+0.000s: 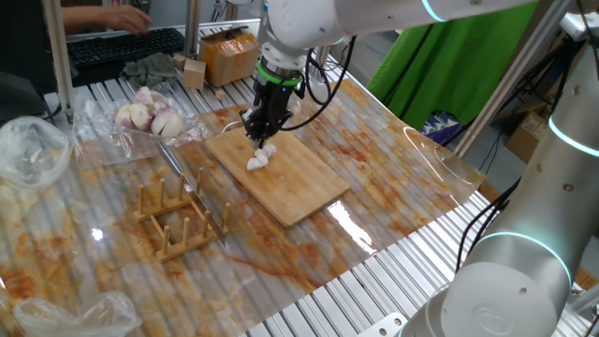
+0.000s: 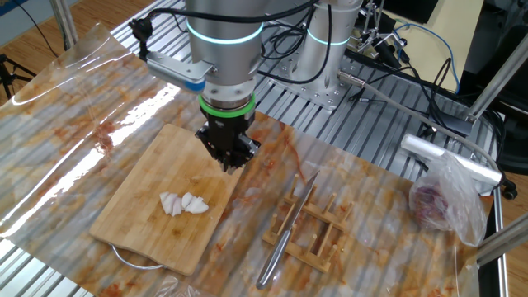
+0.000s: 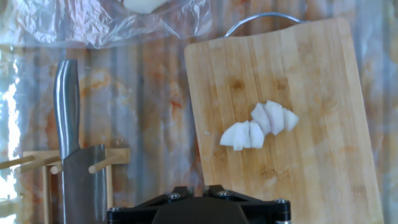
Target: Chop the onions
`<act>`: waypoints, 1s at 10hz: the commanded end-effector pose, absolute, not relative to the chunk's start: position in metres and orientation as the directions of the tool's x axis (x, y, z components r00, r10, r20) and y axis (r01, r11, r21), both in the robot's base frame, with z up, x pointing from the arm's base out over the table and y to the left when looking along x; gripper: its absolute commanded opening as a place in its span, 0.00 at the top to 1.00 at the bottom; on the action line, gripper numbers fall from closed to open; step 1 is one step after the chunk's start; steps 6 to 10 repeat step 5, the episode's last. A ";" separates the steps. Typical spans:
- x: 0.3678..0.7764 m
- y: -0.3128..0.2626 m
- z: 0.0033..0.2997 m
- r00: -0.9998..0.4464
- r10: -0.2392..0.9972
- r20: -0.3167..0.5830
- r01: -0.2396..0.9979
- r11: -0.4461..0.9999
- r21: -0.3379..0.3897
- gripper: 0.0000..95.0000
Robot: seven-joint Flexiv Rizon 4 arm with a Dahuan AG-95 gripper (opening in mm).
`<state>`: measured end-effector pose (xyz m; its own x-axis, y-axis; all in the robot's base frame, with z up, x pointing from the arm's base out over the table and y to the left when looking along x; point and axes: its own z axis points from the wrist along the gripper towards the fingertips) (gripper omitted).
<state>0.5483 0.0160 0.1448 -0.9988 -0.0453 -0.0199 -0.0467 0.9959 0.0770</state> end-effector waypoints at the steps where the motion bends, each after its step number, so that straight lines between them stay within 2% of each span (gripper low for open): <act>1: 0.551 0.015 0.145 -0.998 -0.052 -0.019 -0.053 0.995 0.090 1.00; 10: 0.554 0.013 0.147 -0.998 -0.061 -0.020 -0.062 0.994 0.088 1.00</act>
